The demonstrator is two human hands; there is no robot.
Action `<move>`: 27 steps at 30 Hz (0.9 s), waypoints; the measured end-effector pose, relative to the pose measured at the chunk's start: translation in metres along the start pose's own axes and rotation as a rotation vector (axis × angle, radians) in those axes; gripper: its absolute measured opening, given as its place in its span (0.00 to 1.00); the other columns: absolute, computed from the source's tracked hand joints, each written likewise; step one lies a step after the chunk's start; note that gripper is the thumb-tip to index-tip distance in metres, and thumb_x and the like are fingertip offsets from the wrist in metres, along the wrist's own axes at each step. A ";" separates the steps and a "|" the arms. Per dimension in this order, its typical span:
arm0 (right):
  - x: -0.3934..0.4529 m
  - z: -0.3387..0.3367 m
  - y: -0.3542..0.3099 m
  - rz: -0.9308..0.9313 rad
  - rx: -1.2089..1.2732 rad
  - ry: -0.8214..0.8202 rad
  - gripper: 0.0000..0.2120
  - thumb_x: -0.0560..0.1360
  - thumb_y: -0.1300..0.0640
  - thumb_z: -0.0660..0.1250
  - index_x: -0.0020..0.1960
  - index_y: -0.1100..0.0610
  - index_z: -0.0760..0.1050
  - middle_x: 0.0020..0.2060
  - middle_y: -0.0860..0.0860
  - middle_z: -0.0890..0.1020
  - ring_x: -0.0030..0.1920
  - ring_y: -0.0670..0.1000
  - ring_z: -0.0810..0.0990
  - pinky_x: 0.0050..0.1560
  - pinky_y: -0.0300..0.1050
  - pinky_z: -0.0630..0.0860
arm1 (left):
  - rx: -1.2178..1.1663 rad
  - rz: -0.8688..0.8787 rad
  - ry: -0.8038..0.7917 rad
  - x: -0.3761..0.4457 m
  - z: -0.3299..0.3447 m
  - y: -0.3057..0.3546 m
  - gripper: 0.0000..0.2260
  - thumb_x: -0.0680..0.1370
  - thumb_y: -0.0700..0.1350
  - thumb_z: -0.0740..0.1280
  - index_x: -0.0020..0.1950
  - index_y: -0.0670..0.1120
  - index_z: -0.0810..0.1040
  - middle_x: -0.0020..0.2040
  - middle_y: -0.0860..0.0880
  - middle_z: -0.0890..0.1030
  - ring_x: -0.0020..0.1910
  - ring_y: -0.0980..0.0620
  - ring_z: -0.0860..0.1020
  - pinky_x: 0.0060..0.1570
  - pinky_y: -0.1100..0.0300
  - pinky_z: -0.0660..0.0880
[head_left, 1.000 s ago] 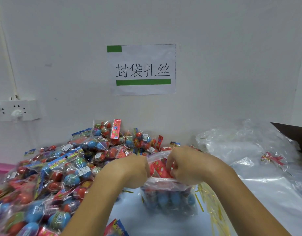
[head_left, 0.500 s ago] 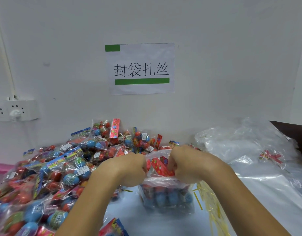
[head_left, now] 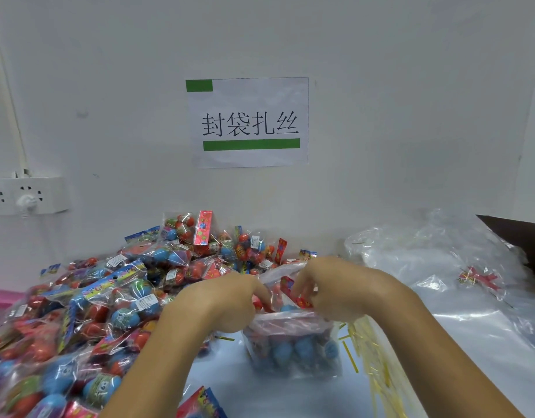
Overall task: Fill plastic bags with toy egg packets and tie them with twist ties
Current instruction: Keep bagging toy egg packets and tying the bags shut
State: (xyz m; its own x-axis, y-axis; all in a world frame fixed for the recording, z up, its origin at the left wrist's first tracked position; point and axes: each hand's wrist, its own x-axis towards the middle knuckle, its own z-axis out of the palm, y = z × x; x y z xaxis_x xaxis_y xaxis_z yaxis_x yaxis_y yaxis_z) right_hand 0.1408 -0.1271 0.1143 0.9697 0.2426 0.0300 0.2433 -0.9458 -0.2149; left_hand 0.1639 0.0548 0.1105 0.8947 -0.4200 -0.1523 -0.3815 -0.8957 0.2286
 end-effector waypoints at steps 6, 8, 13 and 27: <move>-0.001 -0.003 0.003 0.073 -0.020 0.036 0.08 0.69 0.69 0.56 0.34 0.59 0.67 0.32 0.55 0.69 0.35 0.57 0.65 0.33 0.45 0.63 | 0.043 -0.007 0.039 0.000 -0.001 0.004 0.27 0.77 0.32 0.54 0.68 0.55 0.77 0.72 0.48 0.72 0.67 0.45 0.73 0.59 0.55 0.74; 0.000 -0.002 0.004 0.078 -0.017 0.045 0.08 0.69 0.69 0.56 0.34 0.60 0.68 0.31 0.55 0.70 0.35 0.57 0.66 0.34 0.45 0.65 | 0.051 -0.004 0.039 -0.001 0.000 0.004 0.27 0.77 0.31 0.54 0.68 0.54 0.77 0.72 0.48 0.72 0.66 0.44 0.73 0.59 0.55 0.74; 0.001 0.000 0.005 0.111 0.007 0.035 0.13 0.70 0.69 0.57 0.47 0.66 0.79 0.38 0.60 0.78 0.36 0.60 0.70 0.35 0.50 0.68 | 0.052 -0.008 0.038 -0.001 0.000 0.004 0.26 0.77 0.31 0.55 0.68 0.51 0.78 0.70 0.47 0.73 0.66 0.44 0.73 0.61 0.53 0.74; 0.001 0.002 -0.001 0.014 -0.113 -0.157 0.31 0.74 0.68 0.58 0.66 0.39 0.77 0.38 0.39 0.68 0.39 0.44 0.73 0.36 0.38 0.69 | -0.033 0.030 -0.004 0.001 0.002 0.006 0.38 0.77 0.30 0.56 0.76 0.68 0.59 0.75 0.49 0.69 0.45 0.55 0.76 0.25 0.69 0.68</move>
State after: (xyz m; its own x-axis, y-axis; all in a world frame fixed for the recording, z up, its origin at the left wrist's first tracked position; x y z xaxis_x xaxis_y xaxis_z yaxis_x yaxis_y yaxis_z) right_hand 0.1416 -0.1252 0.1122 0.9595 0.2518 -0.1265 0.2397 -0.9653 -0.1032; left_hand 0.1614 0.0485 0.1098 0.8818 -0.4476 -0.1486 -0.4005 -0.8771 0.2651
